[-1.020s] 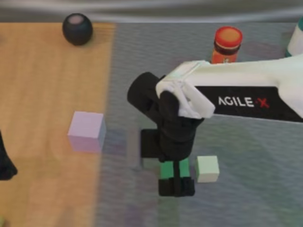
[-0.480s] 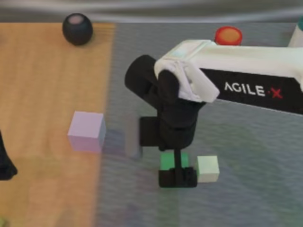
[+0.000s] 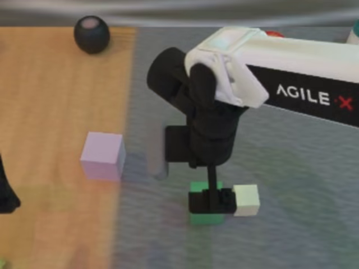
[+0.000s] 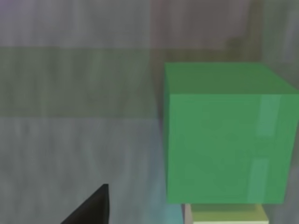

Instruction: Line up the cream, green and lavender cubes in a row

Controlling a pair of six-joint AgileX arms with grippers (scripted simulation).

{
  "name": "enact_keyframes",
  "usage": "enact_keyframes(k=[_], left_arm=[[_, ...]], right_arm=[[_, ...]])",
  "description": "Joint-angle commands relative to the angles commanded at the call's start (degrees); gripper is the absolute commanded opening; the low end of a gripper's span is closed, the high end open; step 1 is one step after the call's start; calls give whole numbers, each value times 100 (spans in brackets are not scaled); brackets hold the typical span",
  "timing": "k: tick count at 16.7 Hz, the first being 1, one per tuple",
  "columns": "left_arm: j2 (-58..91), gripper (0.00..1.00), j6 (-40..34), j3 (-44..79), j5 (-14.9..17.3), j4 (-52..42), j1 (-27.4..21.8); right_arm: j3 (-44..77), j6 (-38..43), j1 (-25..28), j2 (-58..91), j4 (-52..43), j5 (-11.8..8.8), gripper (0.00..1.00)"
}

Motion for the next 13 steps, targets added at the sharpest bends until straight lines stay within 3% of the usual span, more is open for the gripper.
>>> enact_keyframes(k=[6,13], left_arm=[[1186,100,-172,1126,16,-759,-274],[4991,100,-596,3931,-7,-2765,-905]], right_arm=[[-910,417,-572,-1248,842,-109,100],[-3743,1721,-2088,-5067,2872,-284,100]])
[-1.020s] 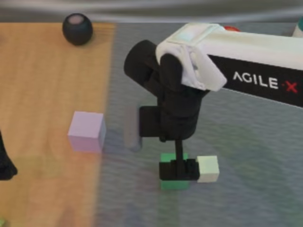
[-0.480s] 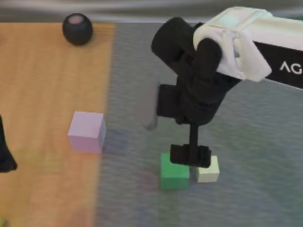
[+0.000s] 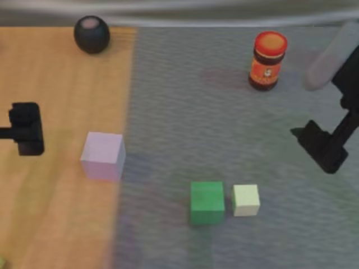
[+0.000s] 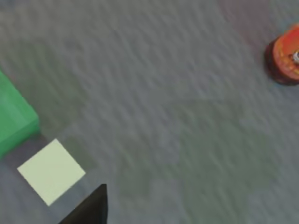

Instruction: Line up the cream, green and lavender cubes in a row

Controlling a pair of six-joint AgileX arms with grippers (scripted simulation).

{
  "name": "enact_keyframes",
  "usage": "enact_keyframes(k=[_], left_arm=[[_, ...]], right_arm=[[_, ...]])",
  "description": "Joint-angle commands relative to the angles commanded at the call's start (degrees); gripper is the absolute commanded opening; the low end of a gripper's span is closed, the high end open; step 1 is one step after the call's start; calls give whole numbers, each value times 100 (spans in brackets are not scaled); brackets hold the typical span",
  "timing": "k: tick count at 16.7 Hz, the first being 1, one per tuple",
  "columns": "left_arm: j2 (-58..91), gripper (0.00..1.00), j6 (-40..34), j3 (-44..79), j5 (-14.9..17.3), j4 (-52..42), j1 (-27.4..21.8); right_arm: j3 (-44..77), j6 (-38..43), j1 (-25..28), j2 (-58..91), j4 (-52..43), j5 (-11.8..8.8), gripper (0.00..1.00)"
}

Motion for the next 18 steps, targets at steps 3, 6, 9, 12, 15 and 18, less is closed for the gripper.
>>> enact_keyframes(k=[3,6,9,12,15,18], left_arm=[[1892,100,-195,1278,6,-969,-313],[3526,100,-376,2470,19,-1866,-613],[4855,100,-533,3535,27,-2615,-874],[5914,100,-654,4395,26,-3167,-1075],[6550,100,-729,4942,19,-3490,-1200],[6688,100,-747,5082,17,-3568,-1231]], right_arm=[[-1524,694,-712,-1894,950,-10,100],[-2963,1344,-1335,-3598,1819,37,100],[-4175,1897,-1826,-4969,2563,128,100],[-5091,2333,-2181,-6020,3163,234,100],[-5634,2609,-2385,-6701,3545,316,100],[-5759,2677,-2429,-6868,3636,339,100]])
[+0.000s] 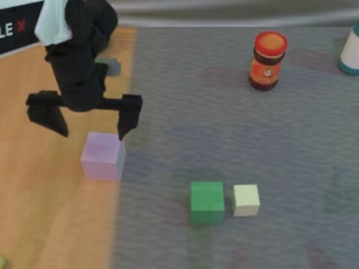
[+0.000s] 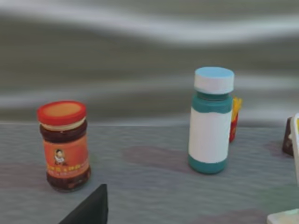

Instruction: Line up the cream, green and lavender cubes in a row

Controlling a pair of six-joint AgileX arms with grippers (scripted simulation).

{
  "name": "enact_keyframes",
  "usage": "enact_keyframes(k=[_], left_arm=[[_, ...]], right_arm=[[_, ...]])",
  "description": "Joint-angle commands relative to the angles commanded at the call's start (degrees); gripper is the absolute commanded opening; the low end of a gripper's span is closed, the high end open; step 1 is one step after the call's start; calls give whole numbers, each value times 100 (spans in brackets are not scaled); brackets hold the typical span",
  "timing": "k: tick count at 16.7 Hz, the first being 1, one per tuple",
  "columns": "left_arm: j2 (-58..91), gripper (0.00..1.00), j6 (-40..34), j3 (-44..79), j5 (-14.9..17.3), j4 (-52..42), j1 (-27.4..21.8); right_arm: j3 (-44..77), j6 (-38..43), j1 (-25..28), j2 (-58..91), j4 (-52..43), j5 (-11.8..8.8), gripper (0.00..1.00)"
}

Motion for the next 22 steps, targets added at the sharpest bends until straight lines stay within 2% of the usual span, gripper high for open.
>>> enact_keyframes(k=[5,12,17,22], left_arm=[[37,100,12,-78,1,100,21],[651,100,20,-941,5,1634,12],[736,100,20,-1046,6,1782,10],[736,62,20,-1046,6,1782,10]], right_arm=[[0,0,0,0,0,0,100],[0,0,0,0,0,0,100],[0,0,0,0,0,0,100],[0,0,0,0,0,0,100]])
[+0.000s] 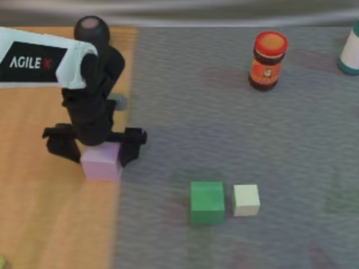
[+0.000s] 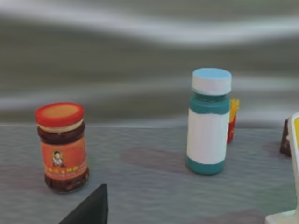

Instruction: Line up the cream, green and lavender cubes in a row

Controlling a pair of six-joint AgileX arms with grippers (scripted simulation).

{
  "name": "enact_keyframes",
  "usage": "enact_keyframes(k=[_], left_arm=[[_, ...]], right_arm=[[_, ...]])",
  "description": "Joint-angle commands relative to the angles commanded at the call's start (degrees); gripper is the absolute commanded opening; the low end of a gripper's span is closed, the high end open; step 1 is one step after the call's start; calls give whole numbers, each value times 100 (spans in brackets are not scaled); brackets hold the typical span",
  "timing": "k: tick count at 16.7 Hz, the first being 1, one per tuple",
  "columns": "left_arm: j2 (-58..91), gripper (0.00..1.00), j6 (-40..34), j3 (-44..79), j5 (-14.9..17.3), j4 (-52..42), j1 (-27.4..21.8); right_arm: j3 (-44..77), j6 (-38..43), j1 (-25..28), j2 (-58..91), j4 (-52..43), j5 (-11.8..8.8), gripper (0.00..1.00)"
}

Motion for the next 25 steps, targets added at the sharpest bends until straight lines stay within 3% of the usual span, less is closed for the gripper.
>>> enact_keyframes(k=[8,18,25], left_arm=[[0,2,0,0,0,0,0],[-77,0,11,32,-14,-46,8],[-587,0,-9,724,-19,-1301,105]], right_arm=[[0,0,0,0,0,0,100],[0,0,0,0,0,0,100],[0,0,0,0,0,0,100]])
